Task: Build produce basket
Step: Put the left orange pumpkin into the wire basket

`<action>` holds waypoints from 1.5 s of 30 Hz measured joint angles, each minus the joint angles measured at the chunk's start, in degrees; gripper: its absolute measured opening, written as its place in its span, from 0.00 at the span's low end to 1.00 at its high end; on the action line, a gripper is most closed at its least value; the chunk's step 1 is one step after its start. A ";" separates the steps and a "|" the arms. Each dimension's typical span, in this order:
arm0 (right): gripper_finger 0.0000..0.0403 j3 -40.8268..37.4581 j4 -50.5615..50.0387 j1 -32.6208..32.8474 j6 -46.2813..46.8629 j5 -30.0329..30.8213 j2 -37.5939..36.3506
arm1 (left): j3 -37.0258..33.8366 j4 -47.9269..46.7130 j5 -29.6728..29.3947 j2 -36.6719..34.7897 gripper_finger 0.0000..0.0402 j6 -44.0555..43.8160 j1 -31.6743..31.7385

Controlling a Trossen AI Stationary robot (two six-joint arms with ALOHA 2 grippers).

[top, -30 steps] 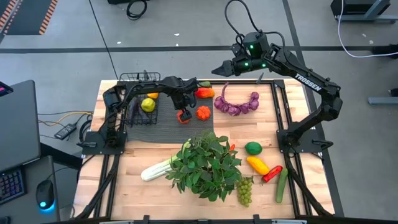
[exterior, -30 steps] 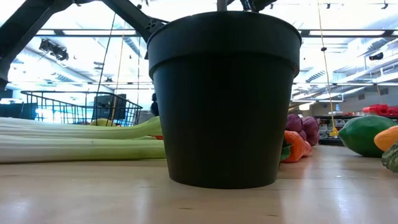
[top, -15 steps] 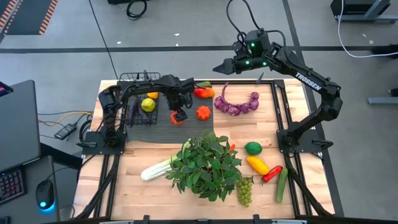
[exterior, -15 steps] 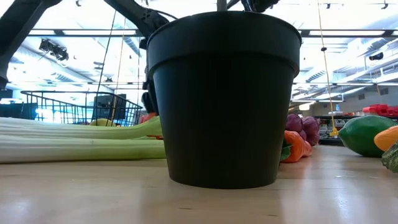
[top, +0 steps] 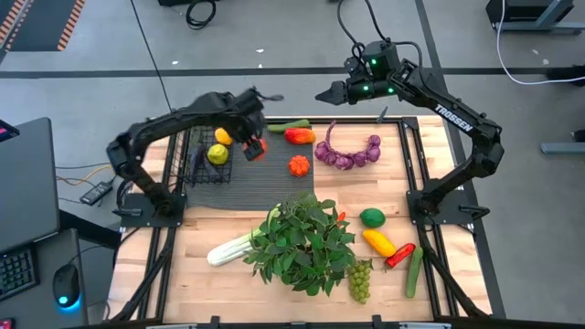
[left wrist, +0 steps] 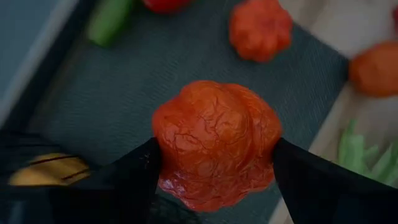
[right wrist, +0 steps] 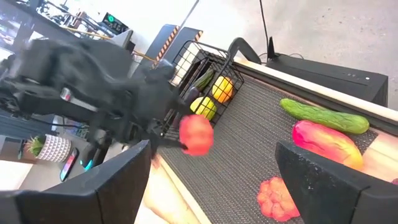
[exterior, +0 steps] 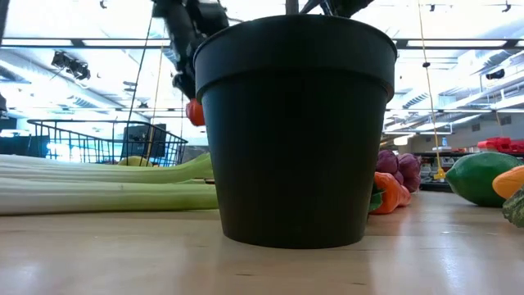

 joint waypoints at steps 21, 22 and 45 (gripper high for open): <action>0.86 0.00 4.77 0.04 1.26 -0.42 0.14 | 0.07 -9.80 -26.12 -12.90 0.71 1.97 12.89; 0.86 0.00 4.79 0.08 1.23 -0.44 0.14 | 0.07 -9.71 -26.30 -12.90 0.71 1.51 13.63; 0.86 0.00 4.73 0.22 0.91 0.11 0.14 | 0.07 -9.31 -30.80 -12.70 0.89 8.53 16.45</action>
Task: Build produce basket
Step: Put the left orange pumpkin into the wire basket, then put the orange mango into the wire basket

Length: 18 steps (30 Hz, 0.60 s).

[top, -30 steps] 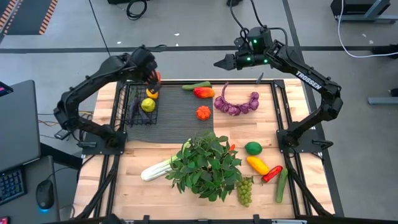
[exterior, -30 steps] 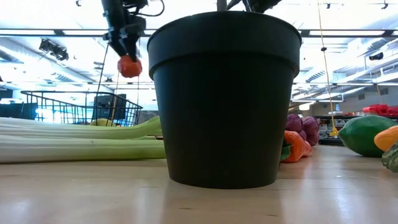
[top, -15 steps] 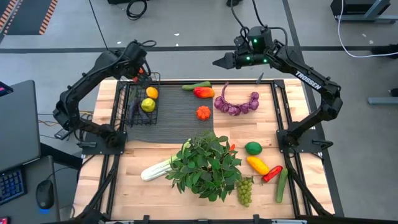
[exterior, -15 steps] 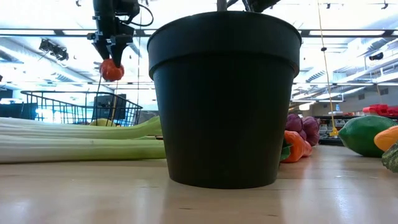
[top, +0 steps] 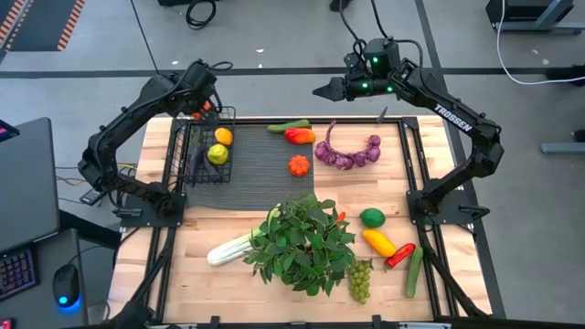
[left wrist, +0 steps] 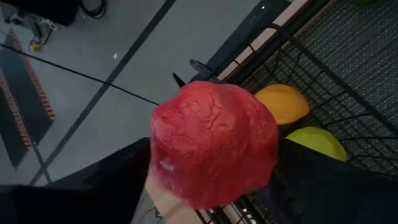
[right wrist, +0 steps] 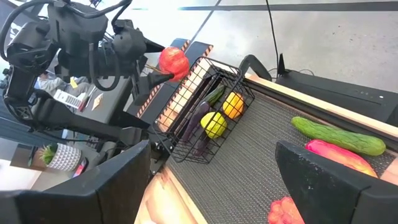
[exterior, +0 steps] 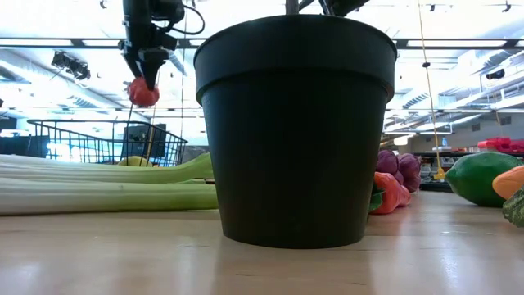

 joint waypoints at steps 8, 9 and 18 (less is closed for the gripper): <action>0.86 0.00 -0.21 0.00 -0.42 0.17 0.00 | 0.00 0.16 0.54 0.00 0.96 -1.71 -0.03; 0.86 0.00 -0.55 0.00 -0.42 0.17 0.00 | 0.00 0.22 0.56 0.00 0.96 -2.72 -0.29; 0.86 0.00 -15.44 0.43 -5.47 5.25 0.00 | 0.00 -1.44 0.72 -0.07 0.96 -15.66 -2.15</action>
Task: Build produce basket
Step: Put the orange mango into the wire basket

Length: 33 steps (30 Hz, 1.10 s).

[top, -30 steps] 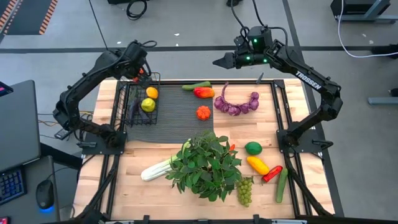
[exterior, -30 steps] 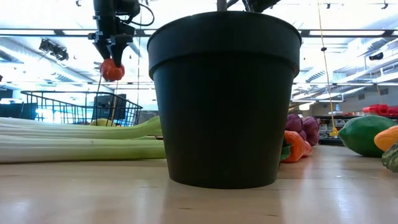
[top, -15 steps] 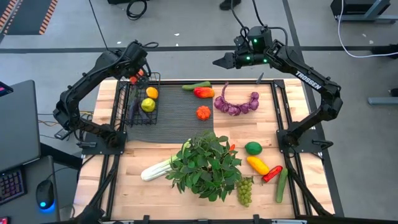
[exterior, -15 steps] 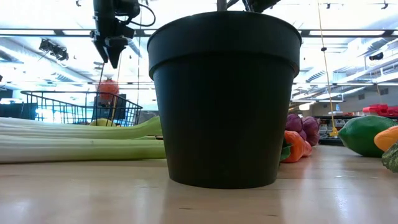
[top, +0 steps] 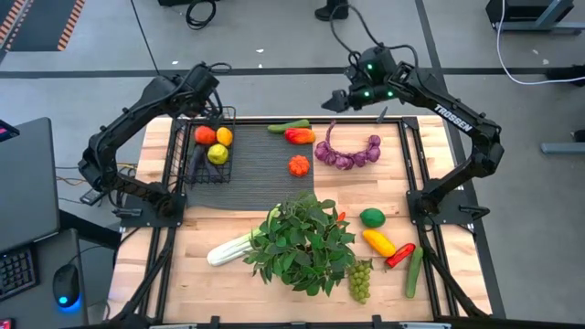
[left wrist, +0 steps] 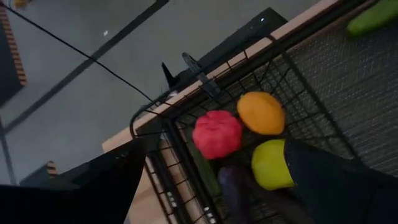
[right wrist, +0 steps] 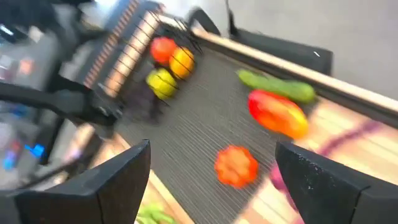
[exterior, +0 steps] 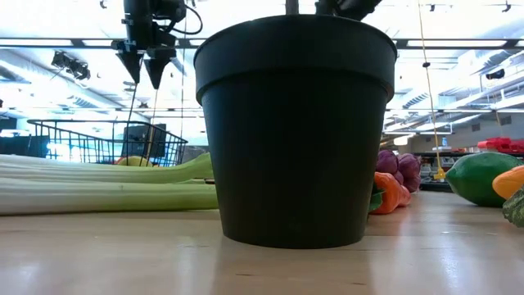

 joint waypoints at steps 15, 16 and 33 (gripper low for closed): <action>0.86 0.00 -5.14 2.94 0.16 7.21 0.00 | 0.00 23.56 24.78 2.16 0.96 -7.87 -2.65; 0.86 0.00 -5.40 2.93 0.75 7.26 0.00 | 0.00 25.10 25.81 2.88 0.96 -7.83 -3.14; 0.86 0.00 -8.30 3.30 4.66 8.41 0.00 | -0.02 39.22 27.10 22.88 0.96 8.74 -9.65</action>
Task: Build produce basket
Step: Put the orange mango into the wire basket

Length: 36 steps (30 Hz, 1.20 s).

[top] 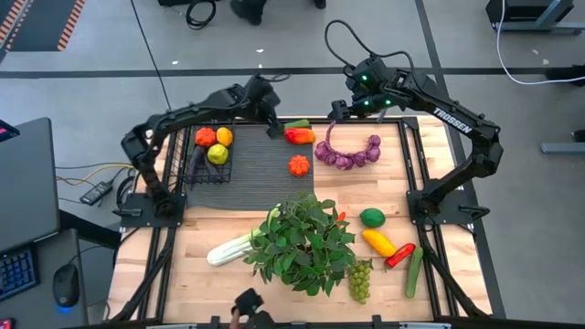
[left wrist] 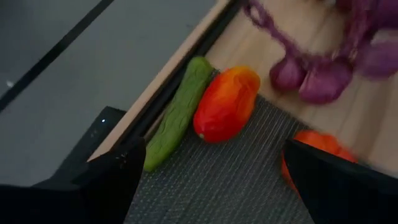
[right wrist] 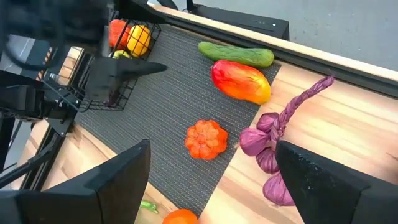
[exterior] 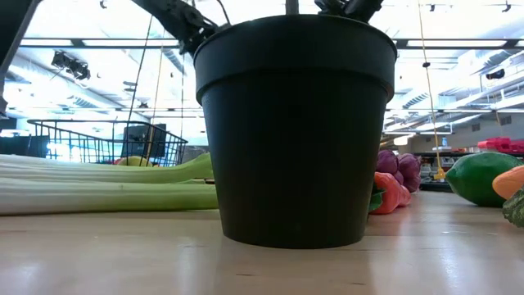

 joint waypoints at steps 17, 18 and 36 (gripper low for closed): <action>0.86 0.00 -0.44 0.82 -0.02 -0.24 0.00 | 17.95 -9.70 1.35 10.93 0.96 4.30 -2.71; 0.86 0.00 -0.61 1.14 -0.02 -0.32 0.00 | 20.09 -10.86 1.33 12.38 0.96 4.75 -3.01; 0.86 -0.02 -6.60 7.16 0.42 6.86 -2.20 | 29.24 -17.87 -2.09 22.68 0.96 10.45 -7.44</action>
